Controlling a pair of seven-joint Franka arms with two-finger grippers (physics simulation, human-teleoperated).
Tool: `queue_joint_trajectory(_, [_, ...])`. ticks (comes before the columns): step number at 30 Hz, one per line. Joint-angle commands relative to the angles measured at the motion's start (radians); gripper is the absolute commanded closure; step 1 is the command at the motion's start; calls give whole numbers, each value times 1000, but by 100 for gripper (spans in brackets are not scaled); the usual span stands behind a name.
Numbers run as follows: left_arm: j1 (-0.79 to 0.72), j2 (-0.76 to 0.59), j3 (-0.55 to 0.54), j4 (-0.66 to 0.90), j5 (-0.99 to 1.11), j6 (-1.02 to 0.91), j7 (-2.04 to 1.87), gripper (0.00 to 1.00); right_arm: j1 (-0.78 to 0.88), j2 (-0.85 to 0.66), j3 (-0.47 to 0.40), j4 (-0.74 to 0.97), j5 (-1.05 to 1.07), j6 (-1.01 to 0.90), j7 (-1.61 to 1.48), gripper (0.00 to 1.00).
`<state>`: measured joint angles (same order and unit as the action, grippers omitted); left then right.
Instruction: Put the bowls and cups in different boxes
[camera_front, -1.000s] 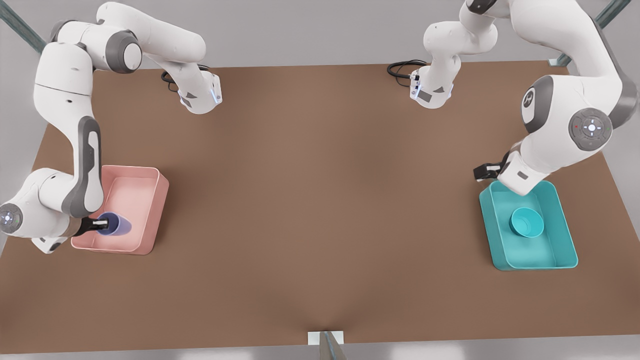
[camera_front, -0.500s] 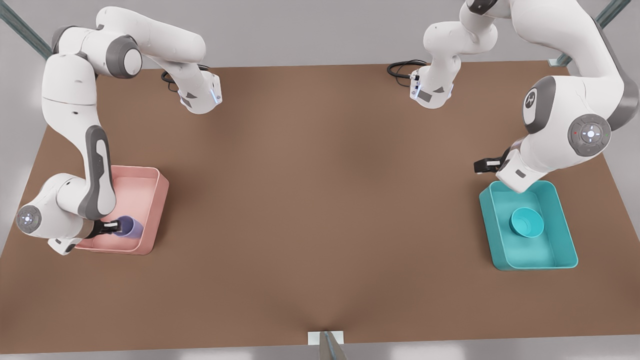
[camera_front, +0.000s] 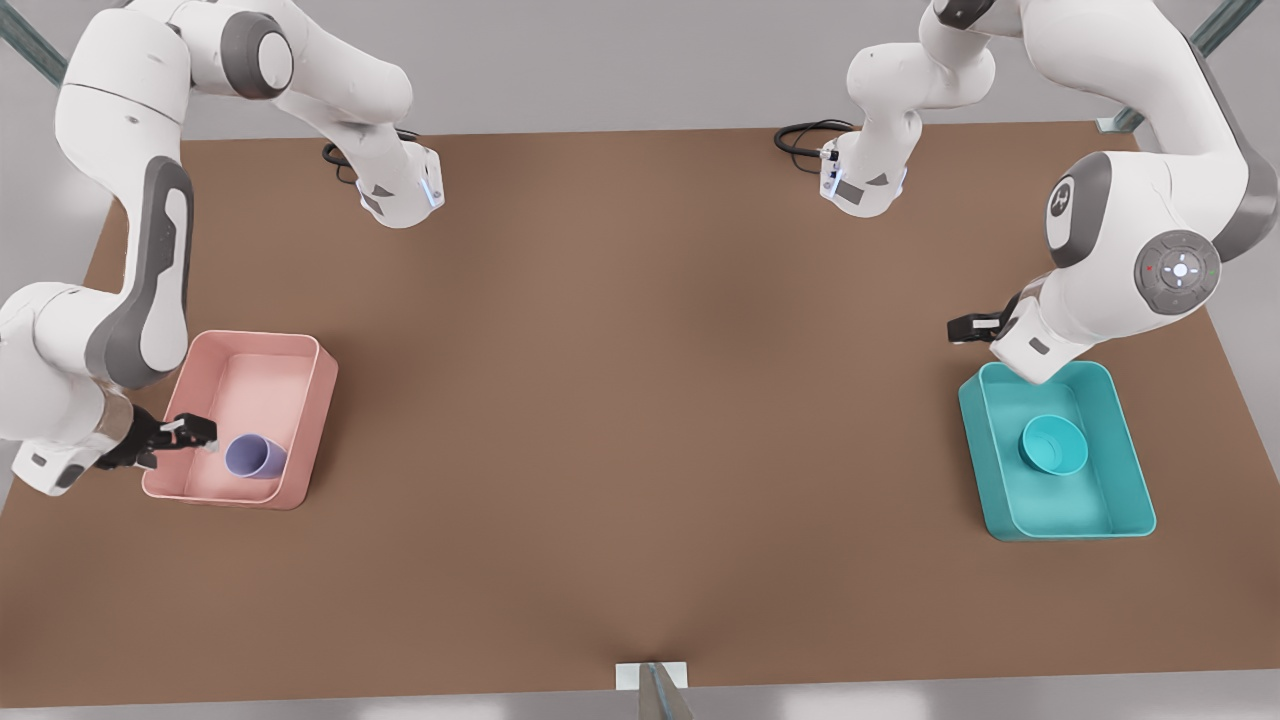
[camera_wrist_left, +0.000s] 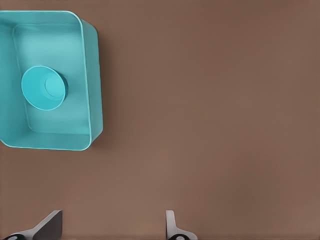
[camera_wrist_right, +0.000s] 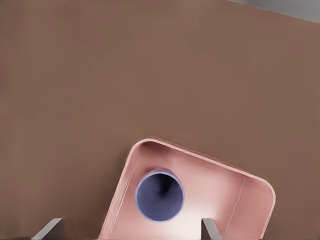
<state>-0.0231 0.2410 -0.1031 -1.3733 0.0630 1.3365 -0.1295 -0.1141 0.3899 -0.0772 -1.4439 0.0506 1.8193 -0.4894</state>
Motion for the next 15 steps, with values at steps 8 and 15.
queue_joint_trajectory(8, [-3,-2,-1,5,-3,-25,16,0,131,-255,5,-113,-72,-272,374,0])
queue_joint_trajectory(15, [-1,58,-1,0,-54,-25,13,0,131,-287,4,-112,-57,-330,417,0])
